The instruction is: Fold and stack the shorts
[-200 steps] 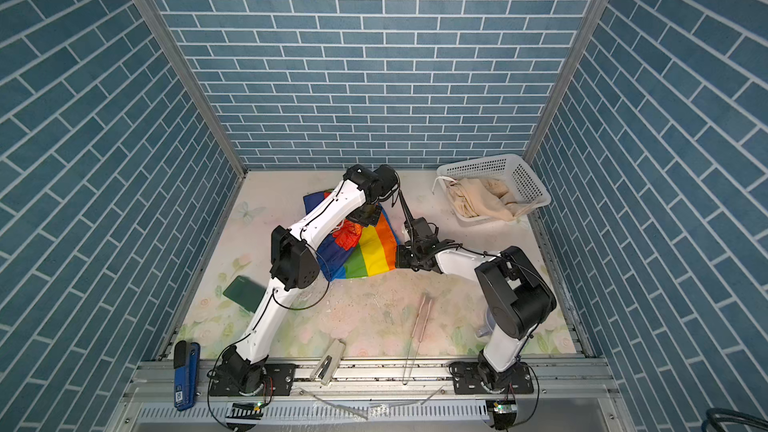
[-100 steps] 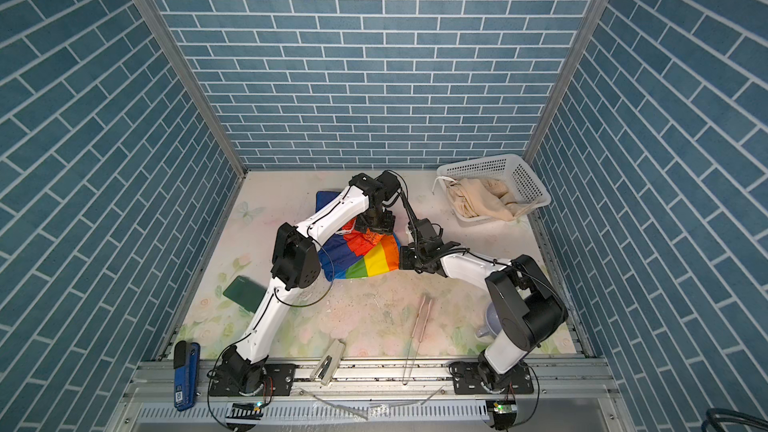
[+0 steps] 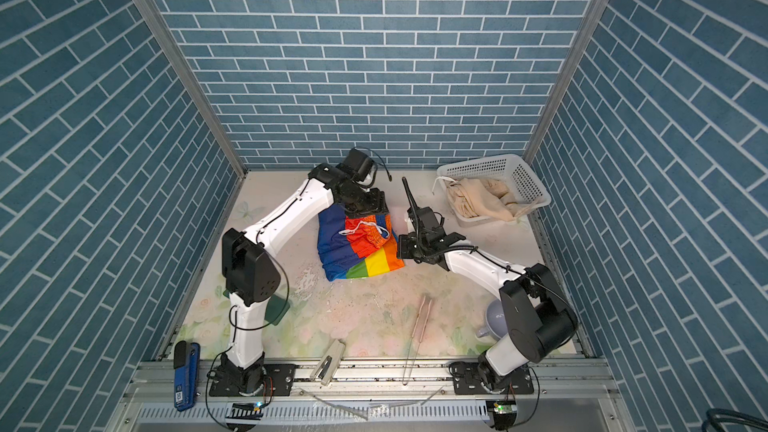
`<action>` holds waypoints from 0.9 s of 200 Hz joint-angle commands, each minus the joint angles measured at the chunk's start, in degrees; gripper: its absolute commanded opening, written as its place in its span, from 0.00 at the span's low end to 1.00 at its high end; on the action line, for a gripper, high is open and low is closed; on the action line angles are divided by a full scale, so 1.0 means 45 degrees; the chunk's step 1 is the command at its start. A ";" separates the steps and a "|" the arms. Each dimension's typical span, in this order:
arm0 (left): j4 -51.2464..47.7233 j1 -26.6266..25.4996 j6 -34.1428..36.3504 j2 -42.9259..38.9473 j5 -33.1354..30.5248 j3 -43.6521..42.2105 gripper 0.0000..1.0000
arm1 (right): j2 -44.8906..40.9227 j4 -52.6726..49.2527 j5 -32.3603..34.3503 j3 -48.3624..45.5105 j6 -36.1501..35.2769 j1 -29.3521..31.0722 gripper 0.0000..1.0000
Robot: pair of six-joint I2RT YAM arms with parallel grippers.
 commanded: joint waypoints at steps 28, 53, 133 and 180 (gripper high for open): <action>0.1411 0.1510 0.0395 0.0312 0.0313 -0.1142 0.61 | 0.2022 0.0647 -0.1013 0.2639 0.0414 0.0741 0.01; 0.1350 0.1670 0.0741 0.1324 0.0441 -0.0359 0.57 | 0.3227 0.0962 -0.1396 0.3360 0.0477 0.0830 0.00; 0.2253 0.2314 0.0504 0.4067 0.0838 0.0580 0.50 | 0.5128 0.1579 -0.1505 0.1098 0.1559 -0.0190 0.00; 0.3334 0.2778 0.0381 0.4469 0.1264 -0.0005 0.47 | 0.5199 0.1170 -0.1372 0.0988 0.1247 -0.0207 0.00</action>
